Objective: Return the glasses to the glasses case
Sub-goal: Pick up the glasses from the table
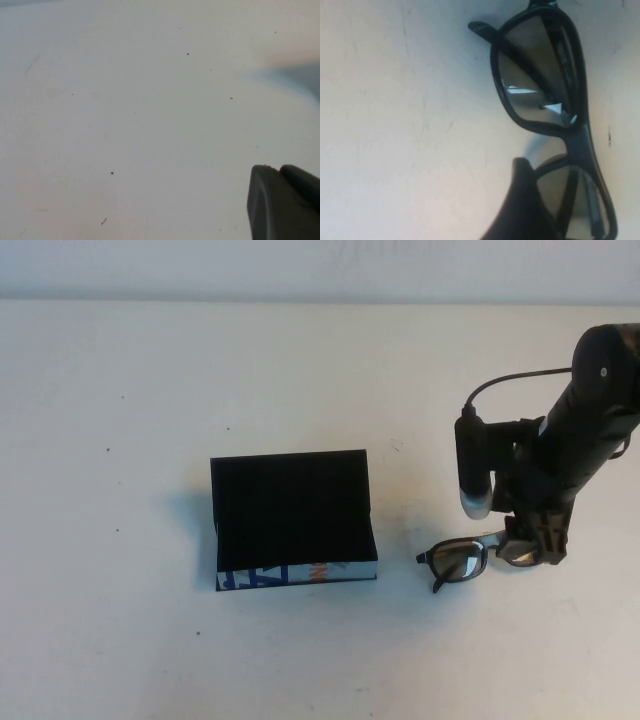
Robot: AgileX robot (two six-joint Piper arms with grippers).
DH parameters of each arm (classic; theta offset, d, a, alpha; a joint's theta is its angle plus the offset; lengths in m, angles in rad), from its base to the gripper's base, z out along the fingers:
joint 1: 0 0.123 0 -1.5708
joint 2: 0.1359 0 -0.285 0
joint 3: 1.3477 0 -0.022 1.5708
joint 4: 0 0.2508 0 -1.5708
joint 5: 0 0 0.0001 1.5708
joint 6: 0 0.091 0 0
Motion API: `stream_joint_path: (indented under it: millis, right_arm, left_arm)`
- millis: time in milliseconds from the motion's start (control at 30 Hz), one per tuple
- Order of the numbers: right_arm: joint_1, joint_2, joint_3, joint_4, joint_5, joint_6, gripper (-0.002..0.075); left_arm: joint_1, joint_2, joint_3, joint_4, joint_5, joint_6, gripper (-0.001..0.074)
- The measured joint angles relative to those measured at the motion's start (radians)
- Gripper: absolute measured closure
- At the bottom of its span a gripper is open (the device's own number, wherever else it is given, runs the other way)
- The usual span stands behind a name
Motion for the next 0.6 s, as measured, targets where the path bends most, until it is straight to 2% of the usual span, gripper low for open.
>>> stream_joint_path:
  millis: [100, 300, 600]
  right_arm:
    - [0.000, 0.000, 0.000, -0.011, -0.013, -0.035, 0.0274]
    - [0.000, 0.034, 0.000, -0.025, -0.053, -0.051, 0.0162]
    - [0.013, 0.070, 0.000, -0.005, -0.061, -0.109, 0.0142]
  left_arm:
    - [0.000, 0.000, 0.000, 0.000, 0.000, 0.000, 0.0736]
    - [0.000, 0.000, 0.000, 0.000, 0.000, 0.000, 0.0736]
    - [0.000, 0.000, 0.000, 0.000, 0.000, 0.000, 0.0736]
